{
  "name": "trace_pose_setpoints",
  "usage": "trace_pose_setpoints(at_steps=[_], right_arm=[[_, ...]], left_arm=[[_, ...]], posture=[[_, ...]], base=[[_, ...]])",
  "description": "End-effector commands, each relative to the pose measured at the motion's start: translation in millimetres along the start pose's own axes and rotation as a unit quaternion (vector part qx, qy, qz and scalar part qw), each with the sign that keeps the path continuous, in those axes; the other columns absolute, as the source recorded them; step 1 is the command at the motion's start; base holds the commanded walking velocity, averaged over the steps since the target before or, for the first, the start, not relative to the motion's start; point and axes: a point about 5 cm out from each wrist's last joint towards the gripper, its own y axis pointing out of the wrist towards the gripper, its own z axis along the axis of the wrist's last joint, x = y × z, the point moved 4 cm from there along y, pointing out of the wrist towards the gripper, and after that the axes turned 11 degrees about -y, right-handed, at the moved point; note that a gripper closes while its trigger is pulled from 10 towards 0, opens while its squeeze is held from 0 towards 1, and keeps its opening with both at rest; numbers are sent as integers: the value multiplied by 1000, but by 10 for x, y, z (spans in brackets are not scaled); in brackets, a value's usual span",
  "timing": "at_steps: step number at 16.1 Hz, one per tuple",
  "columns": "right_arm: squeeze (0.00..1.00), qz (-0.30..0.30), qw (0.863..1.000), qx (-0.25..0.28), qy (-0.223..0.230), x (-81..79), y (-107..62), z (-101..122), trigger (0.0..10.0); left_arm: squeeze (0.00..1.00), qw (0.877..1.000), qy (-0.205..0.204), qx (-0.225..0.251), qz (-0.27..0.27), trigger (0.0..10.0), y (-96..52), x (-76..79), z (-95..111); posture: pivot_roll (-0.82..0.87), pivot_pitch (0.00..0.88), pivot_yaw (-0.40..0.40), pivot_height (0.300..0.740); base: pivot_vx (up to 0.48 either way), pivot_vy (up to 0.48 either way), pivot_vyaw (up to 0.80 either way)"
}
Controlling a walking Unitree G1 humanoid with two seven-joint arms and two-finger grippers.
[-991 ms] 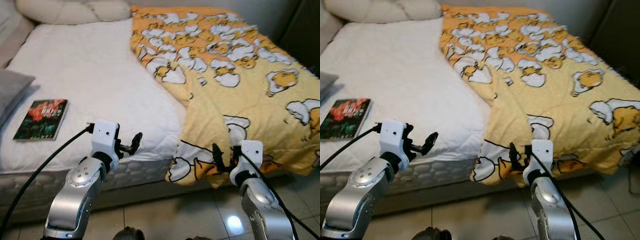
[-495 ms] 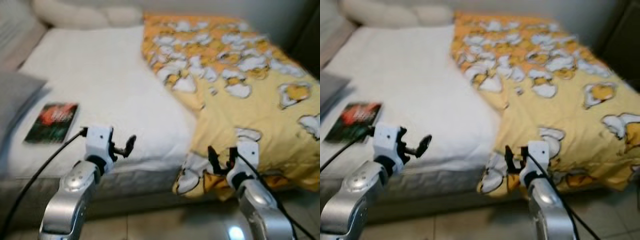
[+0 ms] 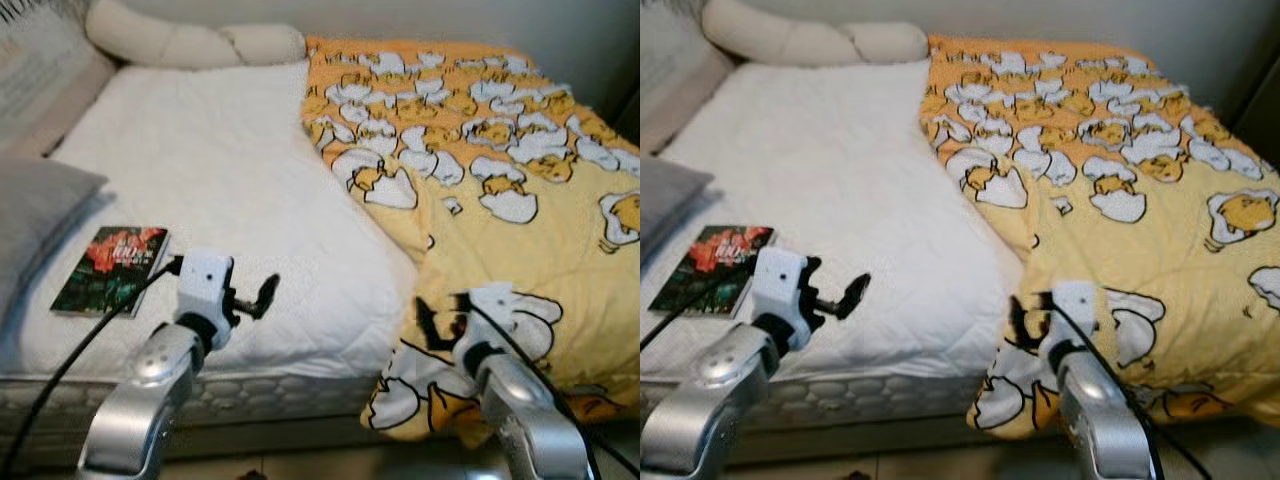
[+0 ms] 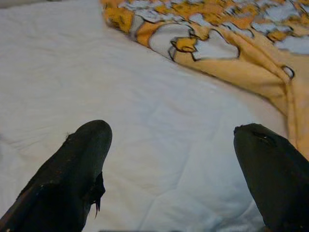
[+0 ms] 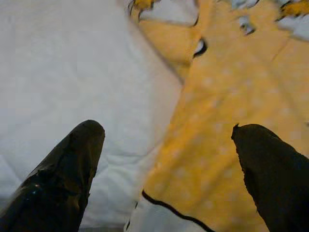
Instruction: Clean up the room
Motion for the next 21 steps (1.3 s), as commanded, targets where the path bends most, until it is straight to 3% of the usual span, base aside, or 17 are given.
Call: trace_pose_setpoints(at_steps=[1, 4, 7, 10, 11, 12, 15, 18, 19, 20, 21], right_arm=[[1000, -1, 999, -39, -5, 32, -3, -135, 10000], [1000, -4, 995, -98, 11, -22, 66, -288, 10000], [1000, 25, 990, -136, 13, -210, 355, -296, 10000], [1000, 6, 986, -165, -13, -196, 629, -267, 10000], [890, 3, 986, -169, -14, -188, 672, -258, 10000], [0, -6, 985, -171, -13, -158, 759, -232, 10000], [0, -23, 986, -163, -2, -87, 893, -113, 10000], [0, -41, 987, -153, -12, 7, 943, -56, 9804], [0, -45, 987, -153, -12, 29, 944, -57, 5647], [0, -49, 987, -154, -12, 47, 944, -60, 3412], [0, -55, 986, -155, -13, 77, 943, -63, 0]], left_arm=[[0, 999, 9, -13, -44, 10000, -18, 157, -41], [0, 994, 31, -42, -97, 10000, -70, 241, -108], [0, 986, 37, -73, -145, 10000, -71, 294, -135], [0, 969, 57, -116, -211, 10000, -147, 395, -179], [0, 966, 61, -121, -219, 10000, -162, 401, -174], [0, 963, 71, -127, -226, 10000, -179, 391, -158], [0, 959, 83, -133, -236, 10000, -258, 372, -80], [0, 952, 88, -136, -259, 10000, -475, 456, 14], [0, 951, 88, -136, -263, 10000, -511, 473, 30], [0, 950, 86, -136, -266, 10000, -535, 482, 40], [0, 950, 85, -136, -269, 10000, -582, 496, 59]], posture=[[-12, 0, -2, 740], [-10, 0, 3, 740], [-1, 0, 17, 740], [26, 0, 18, 740], [38, 0, 19, 740], [55, 0, 18, 740], [111, 51, 23, 740], [187, 156, 27, 740], [192, 164, 27, 740], [194, 168, 28, 740], [198, 176, 28, 740]], base=[[0, 0, 0], [0, 0, 0], [0, 0, 0], [0, 0, 0], [0, 0, 0], [0, 0, 0], [0, 0, 0], [0, 0, 0], [0, 0, 0], [0, 0, 0], [0, 0, 0]])
